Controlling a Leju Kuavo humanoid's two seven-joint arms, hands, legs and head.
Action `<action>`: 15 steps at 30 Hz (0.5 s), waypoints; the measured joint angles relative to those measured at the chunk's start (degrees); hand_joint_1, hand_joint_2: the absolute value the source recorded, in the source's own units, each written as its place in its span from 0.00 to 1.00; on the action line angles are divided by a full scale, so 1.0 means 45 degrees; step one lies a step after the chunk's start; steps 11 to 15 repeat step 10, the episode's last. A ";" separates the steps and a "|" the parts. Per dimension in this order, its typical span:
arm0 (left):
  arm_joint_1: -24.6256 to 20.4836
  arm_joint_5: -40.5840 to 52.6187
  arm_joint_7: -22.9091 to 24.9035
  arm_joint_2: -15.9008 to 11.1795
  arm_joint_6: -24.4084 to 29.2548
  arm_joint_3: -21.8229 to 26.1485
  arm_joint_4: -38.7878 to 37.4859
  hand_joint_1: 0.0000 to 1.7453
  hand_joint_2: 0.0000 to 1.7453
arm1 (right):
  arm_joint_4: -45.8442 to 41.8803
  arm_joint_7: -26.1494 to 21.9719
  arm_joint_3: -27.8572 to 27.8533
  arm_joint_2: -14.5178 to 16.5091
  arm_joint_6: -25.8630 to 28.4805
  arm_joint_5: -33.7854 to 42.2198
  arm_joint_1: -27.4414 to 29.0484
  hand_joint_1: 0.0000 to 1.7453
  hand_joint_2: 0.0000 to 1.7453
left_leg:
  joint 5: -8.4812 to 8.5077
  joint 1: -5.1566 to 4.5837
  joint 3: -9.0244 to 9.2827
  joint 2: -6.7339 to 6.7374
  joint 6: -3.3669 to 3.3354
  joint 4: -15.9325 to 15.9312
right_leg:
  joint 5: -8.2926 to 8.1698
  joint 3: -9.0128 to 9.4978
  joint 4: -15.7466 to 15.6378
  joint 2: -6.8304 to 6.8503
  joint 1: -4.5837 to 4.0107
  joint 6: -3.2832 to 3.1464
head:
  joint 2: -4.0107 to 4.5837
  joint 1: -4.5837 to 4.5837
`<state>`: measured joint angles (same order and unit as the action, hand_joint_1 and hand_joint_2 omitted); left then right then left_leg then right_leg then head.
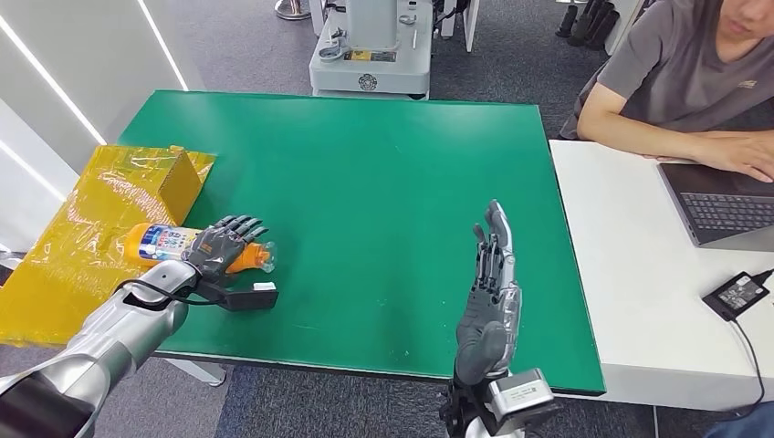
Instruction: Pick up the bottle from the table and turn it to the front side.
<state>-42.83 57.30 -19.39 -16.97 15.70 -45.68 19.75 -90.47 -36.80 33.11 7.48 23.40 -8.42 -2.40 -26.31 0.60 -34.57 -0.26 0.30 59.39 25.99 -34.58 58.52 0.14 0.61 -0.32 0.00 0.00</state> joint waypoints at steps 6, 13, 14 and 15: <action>-0.0032 0.0182 0.0108 -0.0024 -0.0045 0.0007 -0.0017 0.00 1.00 | 0.0061 -0.0103 0.0000 0.0000 0.0022 0.0044 0.0001 0.00 0.00 | 0.0000 0.0000 0.0008 0.0003 0.0000 0.0000 | 0.0000 0.0003 0.0005 -0.0004 0.0000 0.0000 | 0.0000 0.0000; -0.0030 0.0276 0.0079 -0.0086 0.0119 0.0058 -0.0017 0.00 1.00 | 0.0068 -0.0124 0.0000 0.0000 0.0051 0.0025 0.0002 0.00 0.00 | 0.0000 0.0000 0.0012 0.0012 0.0002 0.0000 | -0.0001 0.0001 0.0008 -0.0015 0.0000 -0.0002 | 0.0000 0.0000; -0.0030 0.0276 0.0079 -0.0086 0.0119 0.0058 -0.0017 0.00 1.00 | 0.0068 -0.0124 0.0000 0.0000 0.0051 0.0025 0.0002 0.00 0.00 | 0.0000 0.0000 0.0012 0.0012 0.0002 0.0000 | -0.0001 0.0001 0.0008 -0.0015 0.0000 -0.0002 | 0.0000 0.0000; -0.0030 0.0276 0.0079 -0.0086 0.0119 0.0058 -0.0017 0.00 1.00 | 0.0068 -0.0124 0.0000 0.0000 0.0051 0.0025 0.0002 0.00 0.00 | 0.0000 0.0000 0.0012 0.0012 0.0002 0.0000 | -0.0001 0.0001 0.0008 -0.0015 0.0000 -0.0002 | 0.0000 0.0000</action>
